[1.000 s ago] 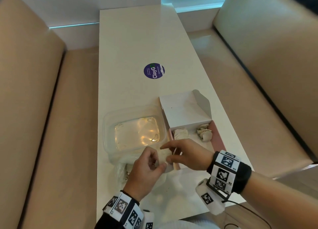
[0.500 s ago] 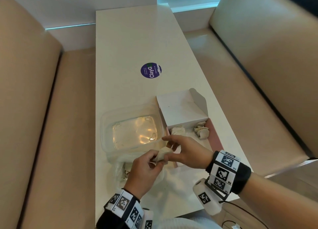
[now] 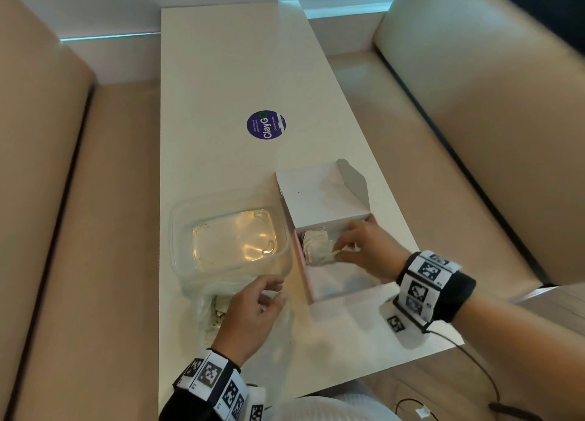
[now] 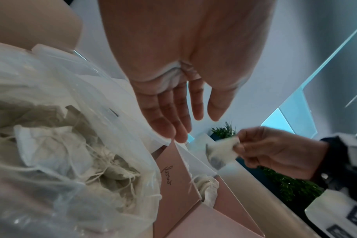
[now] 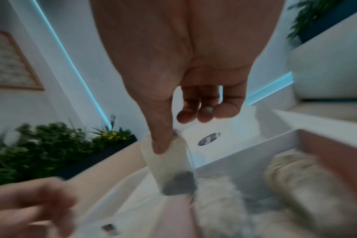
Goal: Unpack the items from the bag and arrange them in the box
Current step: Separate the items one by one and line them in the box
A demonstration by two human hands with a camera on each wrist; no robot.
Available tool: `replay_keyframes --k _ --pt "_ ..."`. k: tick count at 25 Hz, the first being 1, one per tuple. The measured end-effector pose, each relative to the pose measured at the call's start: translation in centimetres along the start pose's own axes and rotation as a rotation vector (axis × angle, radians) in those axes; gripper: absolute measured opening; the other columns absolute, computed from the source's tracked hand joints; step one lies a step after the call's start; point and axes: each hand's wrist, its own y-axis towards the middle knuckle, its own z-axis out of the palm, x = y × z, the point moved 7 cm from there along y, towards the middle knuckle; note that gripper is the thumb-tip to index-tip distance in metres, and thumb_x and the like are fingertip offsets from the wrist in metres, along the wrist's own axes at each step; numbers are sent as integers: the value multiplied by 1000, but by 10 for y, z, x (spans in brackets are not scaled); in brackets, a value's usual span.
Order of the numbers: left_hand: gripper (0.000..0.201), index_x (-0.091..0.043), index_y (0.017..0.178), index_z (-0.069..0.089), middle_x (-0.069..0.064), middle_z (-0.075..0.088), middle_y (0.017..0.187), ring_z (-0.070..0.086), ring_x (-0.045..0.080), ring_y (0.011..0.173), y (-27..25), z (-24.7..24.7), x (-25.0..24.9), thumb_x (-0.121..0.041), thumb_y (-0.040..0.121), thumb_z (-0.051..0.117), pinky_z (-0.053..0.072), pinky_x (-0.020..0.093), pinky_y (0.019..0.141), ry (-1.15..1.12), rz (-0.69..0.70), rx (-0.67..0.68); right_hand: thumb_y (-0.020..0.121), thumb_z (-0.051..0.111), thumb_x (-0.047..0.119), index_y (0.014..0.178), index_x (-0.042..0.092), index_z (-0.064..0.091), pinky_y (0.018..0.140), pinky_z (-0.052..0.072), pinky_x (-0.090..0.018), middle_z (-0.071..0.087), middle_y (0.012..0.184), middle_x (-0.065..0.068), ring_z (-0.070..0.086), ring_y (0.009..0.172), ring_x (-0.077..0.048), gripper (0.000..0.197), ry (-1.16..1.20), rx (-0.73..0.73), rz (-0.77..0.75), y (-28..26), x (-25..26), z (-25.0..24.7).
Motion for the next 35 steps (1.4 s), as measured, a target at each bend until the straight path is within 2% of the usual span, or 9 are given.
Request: replay_keyframes --k 4,8,11,15,22,27,30,33,35 --pt "13 -37 93 63 -14 68 93 61 3 81 -2 -5 10 -24 90 63 51 22 72 7 -35 15 81 67 29 96 22 68 71 44 -28 56 85 1 56 82 -20 17 -301 204 277 12 -63 0" --pt "15 -38 90 63 -15 68 90 61 -1 80 -5 -6 14 -23 90 63 52 22 72 26 -47 19 82 59 24 102 14 63 64 44 -27 49 76 2 52 72 -21 23 -551 333 350 16 -77 15" --pt "16 -38 89 61 -17 66 90 59 -7 81 -7 -9 14 -21 90 63 48 16 69 37 -46 27 87 56 27 108 13 57 67 40 -27 53 90 -1 51 78 -21 25 -585 317 374 24 -79 18" --pt "14 -37 89 62 -17 67 88 61 1 77 -9 -21 17 -23 90 62 49 15 64 54 -75 0 92 48 22 119 11 53 73 42 -30 58 112 -6 60 99 -27 29 -621 281 378 33 -82 19" --pt "12 -34 89 65 -11 68 82 59 4 70 -8 -40 31 -23 89 64 49 19 63 69 -109 -64 90 44 18 111 16 46 62 43 -31 62 97 -11 61 81 -30 22 -523 164 379 31 -94 14" --pt "6 -25 87 67 -4 59 78 55 18 76 -6 -72 45 -20 87 66 44 26 66 337 -78 -202 87 57 28 101 22 57 79 51 -32 64 90 0 62 80 -18 15 -190 68 152 19 -14 21" --pt "15 -29 99 66 -5 50 91 43 18 92 -6 -68 61 -28 85 63 41 30 79 714 -109 -91 88 58 21 109 22 63 78 51 -25 65 87 3 61 77 -14 22 5 281 -108 11 75 79" --pt "26 -33 111 58 -3 47 111 38 20 103 -7 -61 73 -27 86 60 37 31 87 882 -176 0 89 51 11 119 15 61 91 47 -33 63 114 -10 59 104 -27 31 -149 494 -219 21 116 159" --pt "35 -33 118 54 -2 42 119 35 21 110 -7 -59 77 -21 86 61 38 33 88 861 -203 9 88 51 11 127 8 51 99 42 -38 52 128 -17 49 119 -35 40 -259 441 -202 37 116 188"
